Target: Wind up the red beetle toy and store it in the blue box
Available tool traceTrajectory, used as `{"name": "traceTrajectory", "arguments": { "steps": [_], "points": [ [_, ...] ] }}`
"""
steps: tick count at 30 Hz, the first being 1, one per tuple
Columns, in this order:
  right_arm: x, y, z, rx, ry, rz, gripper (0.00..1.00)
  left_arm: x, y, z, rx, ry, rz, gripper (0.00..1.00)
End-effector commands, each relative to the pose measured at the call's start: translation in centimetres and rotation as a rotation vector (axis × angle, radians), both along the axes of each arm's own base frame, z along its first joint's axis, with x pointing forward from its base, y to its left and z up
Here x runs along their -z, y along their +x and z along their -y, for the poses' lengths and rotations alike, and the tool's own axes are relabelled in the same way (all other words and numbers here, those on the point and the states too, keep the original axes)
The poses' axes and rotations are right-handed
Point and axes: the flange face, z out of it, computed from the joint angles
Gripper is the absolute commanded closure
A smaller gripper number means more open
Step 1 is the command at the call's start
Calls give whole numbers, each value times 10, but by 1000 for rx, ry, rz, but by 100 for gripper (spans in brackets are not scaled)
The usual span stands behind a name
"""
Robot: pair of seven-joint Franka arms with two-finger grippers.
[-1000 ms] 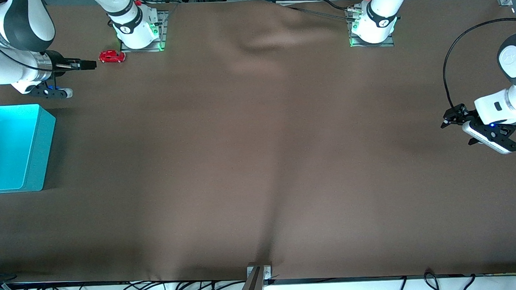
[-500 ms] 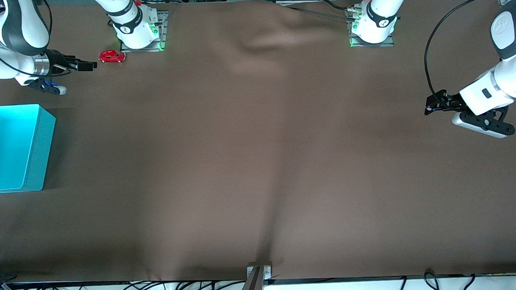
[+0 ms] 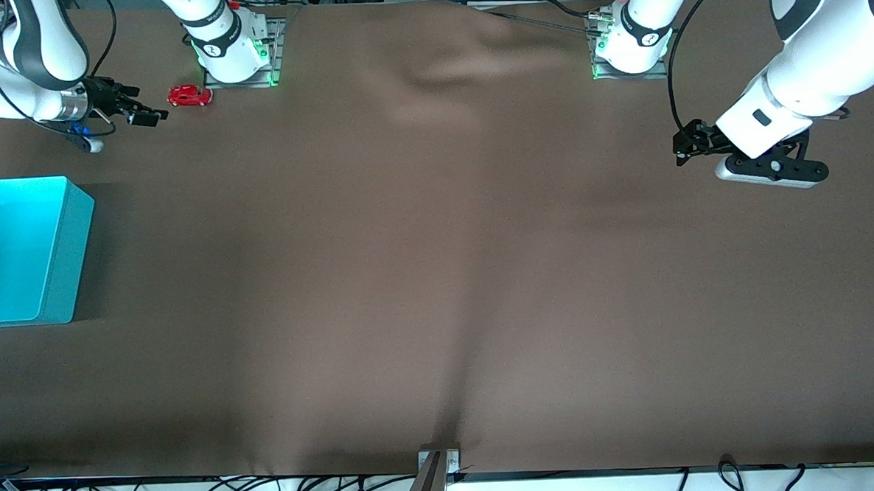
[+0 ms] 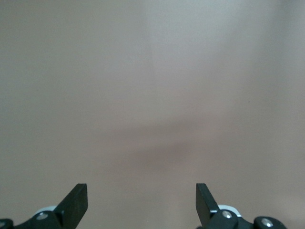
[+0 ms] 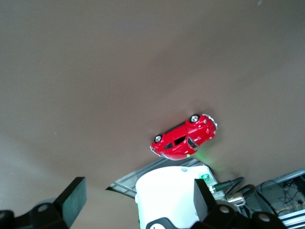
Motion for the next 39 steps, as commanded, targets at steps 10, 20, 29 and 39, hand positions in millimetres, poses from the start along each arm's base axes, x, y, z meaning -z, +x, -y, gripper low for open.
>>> {"name": "traceTrajectory", "arguments": {
  "steps": [10,20,29,39],
  "points": [
    [40,-60,5,220,-47,37,0,11,-38,10,36,38,-25,0],
    [54,-80,-1,193,6,32,0,34,-45,12,44,43,-65,0],
    [72,-100,-8,179,30,69,0,40,-40,15,49,45,-88,0],
    [98,-121,13,185,25,75,0,30,-29,10,30,40,-65,0]
  ]
}}
